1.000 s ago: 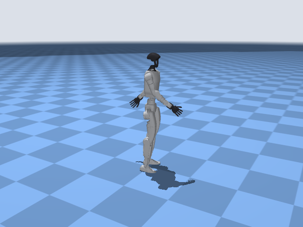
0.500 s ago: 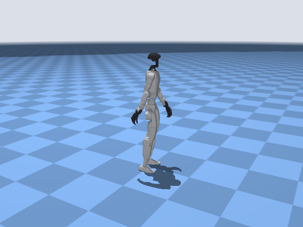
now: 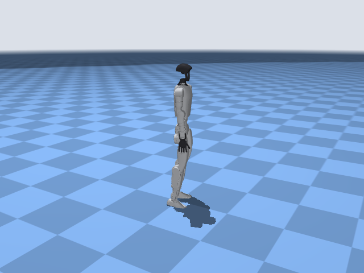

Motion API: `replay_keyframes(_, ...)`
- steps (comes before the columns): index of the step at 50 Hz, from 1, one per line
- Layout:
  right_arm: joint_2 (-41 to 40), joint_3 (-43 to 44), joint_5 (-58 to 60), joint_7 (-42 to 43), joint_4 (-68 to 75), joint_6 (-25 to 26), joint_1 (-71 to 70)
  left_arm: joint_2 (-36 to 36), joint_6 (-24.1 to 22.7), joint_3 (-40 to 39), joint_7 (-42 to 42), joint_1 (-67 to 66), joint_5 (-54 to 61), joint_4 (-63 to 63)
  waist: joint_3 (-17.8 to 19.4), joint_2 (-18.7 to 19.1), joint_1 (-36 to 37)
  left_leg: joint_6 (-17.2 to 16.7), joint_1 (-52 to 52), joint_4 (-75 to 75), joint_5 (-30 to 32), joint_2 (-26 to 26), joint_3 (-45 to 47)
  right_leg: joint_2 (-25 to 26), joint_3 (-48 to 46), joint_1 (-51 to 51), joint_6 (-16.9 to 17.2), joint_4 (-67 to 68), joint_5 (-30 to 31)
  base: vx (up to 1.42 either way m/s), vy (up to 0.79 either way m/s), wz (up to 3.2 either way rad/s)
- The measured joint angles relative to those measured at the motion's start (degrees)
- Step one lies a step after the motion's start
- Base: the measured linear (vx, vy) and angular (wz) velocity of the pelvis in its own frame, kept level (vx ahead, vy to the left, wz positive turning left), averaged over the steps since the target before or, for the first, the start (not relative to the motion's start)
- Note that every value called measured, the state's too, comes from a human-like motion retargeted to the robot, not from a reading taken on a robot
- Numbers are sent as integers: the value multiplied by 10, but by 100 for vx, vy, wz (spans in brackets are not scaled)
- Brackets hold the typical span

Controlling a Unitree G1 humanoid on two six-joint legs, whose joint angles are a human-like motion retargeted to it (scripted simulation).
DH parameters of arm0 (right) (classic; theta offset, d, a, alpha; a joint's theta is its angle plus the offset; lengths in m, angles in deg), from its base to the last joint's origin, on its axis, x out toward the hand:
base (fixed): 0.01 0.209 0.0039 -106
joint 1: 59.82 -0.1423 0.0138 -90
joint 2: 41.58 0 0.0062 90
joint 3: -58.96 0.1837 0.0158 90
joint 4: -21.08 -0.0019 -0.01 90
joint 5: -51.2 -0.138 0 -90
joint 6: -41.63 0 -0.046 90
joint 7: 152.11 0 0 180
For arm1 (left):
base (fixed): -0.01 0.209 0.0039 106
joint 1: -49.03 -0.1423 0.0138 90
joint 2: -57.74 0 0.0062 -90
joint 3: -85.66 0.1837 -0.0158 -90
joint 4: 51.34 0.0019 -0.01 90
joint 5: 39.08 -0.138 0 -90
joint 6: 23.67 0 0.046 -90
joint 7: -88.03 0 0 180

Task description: In place motions

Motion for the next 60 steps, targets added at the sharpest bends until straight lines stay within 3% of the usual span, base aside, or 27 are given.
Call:
replay_keyframes(4,3,-30,40,-59,-40,-41,-16,17,-11,-62,-9,-15,69,11,-1,-1,-7,3,1,-1,2,-7,-22,-5,-20,5,1,-1,-4,-1,4,47)
replay_keyframes(8,12,-35,44,-79,-44,-48,-27,15,4,-91,29,2,114,31,2,-7,11,2,-5,4,7,-8,-22,-7,-20,11,0,-2,-6,0,0,0)
replay_keyframes(24,50,48,-8,-99,130,11,6,8,-15,-40,58,51,83,-17,1,-18,26,3,-10,9,11,-9,-27,-11,-24,18,0,-4,-12,0,0,-1)
replay_keyframes(28,57,62,-7,-93,137,17,31,14,-14,-45,62,55,91,-15,-9,-12,123,-4,-4,2,-2,19,76,2,81,18,13,-4,-27,1,0,-197)
replay_keyframes(30,58,77,-9,-80,137,22,43,17,-13,-35,64,55,93,-10,-3,-16,15,6,-9,8,10,-10,-29,-9,-24,9,-2,-1,-9,4,-1,272)
replay_keyframes(41,48,65,-7,-69,137,44,48,-2,-12,-23,64,52,59,5,-10,-5,-5,3,-13,8,5,-1,-32,11,-5,-6,-12,5,2,0,-3,-2)
replay_keyframes(45,36,51,3,-35,135,44,38,-15,-15,-28,61,52,54,4,-11,-2,-32,-3,-19,8,8,5,-55,9,-26,-6,-8,4,8,-4,-15,53)
replay_keyframes(49,32,31,48,-10,114,51,31,-26,-15,-43,57,52,60,9,-11,-4,-15,-14,-18,6,5,17,-37,15,-7,-11,-5,8,13,-4,-16,-19)
replay_keyframes(60,29,27,34,-34,65,21,9,-24,-15,-64,47,29,70,18,-13,-14,-33,-37,-10,30,-23,45,-19,43,12,3,-19,7,40,-1,-21,7)
